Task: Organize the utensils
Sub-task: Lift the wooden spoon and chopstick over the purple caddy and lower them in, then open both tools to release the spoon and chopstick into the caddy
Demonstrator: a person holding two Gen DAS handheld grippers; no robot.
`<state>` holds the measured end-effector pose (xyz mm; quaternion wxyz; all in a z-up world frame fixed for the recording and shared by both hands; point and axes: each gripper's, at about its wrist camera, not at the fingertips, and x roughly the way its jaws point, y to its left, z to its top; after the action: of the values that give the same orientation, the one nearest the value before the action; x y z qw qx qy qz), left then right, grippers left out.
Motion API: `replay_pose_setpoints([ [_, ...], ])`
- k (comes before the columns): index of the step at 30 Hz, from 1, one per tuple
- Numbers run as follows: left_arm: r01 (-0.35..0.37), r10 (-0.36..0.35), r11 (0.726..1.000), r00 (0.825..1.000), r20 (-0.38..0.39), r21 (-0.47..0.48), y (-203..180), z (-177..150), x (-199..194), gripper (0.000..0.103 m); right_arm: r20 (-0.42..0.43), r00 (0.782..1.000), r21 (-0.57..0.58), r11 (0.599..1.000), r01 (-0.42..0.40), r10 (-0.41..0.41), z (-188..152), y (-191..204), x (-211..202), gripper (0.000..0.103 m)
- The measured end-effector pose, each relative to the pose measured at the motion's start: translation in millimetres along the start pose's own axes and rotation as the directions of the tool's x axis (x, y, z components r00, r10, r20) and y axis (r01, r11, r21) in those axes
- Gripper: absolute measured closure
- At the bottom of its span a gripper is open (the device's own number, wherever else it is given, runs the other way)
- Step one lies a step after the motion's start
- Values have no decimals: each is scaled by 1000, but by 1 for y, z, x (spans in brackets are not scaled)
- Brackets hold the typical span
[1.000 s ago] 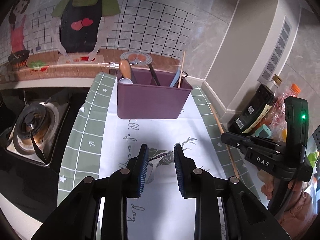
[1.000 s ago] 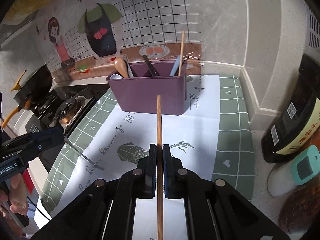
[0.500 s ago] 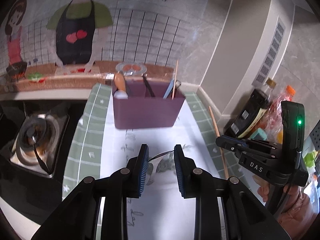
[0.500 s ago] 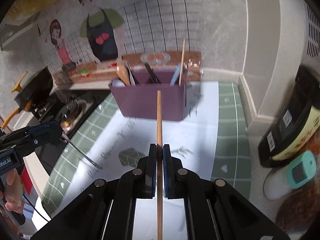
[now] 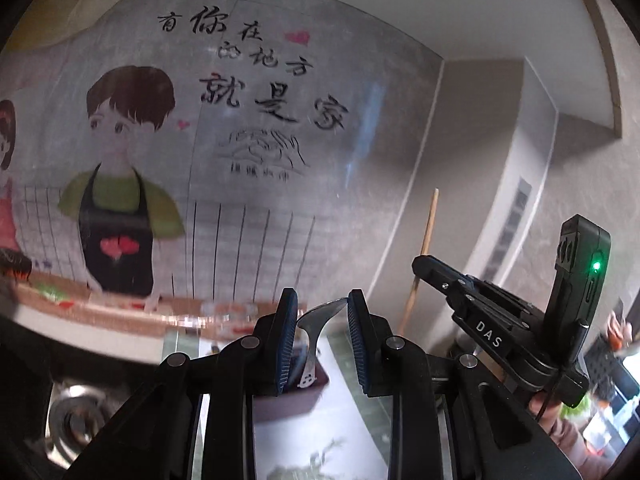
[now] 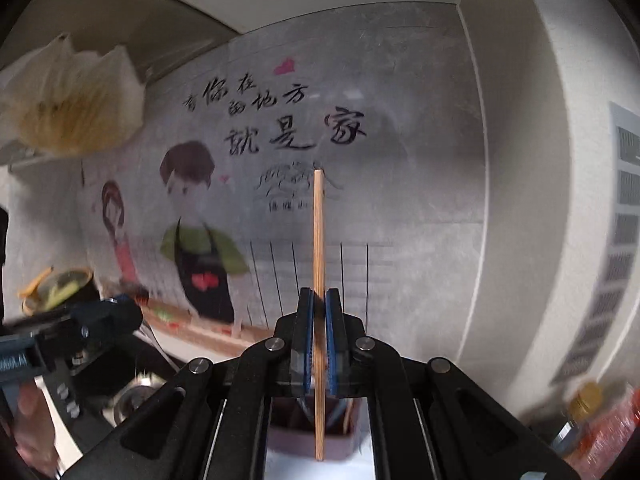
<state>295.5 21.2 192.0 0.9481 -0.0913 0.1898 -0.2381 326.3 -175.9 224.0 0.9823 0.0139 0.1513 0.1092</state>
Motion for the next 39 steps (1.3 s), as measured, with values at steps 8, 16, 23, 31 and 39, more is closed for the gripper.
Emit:
replay_pose_setpoints([
  [8, -28, 24, 998, 998, -63, -54, 55, -9, 76, 76, -87, 996, 31, 999, 26, -23, -20, 1, 87, 97],
  [16, -47, 27, 994, 981, -194, -99, 93, -52, 148, 76, -256, 965, 51, 997, 66, -50, -78, -6, 155, 97],
  [23, -68, 25, 990, 947, -321, -123, 108, -87, 189, 76, -406, 913, 102, 990, 93, -44, -121, -9, 186, 97],
  [31, -107, 45, 984, 926, -376, -145, 106, -109, 186, 51, -532, 846, 178, 982, 63, 42, -162, -8, 182, 58],
  [39, -204, 179, 975, 957, -226, -91, 58, -118, 72, 21, -399, 916, 79, 994, 71, -33, -149, -2, 71, 28],
])
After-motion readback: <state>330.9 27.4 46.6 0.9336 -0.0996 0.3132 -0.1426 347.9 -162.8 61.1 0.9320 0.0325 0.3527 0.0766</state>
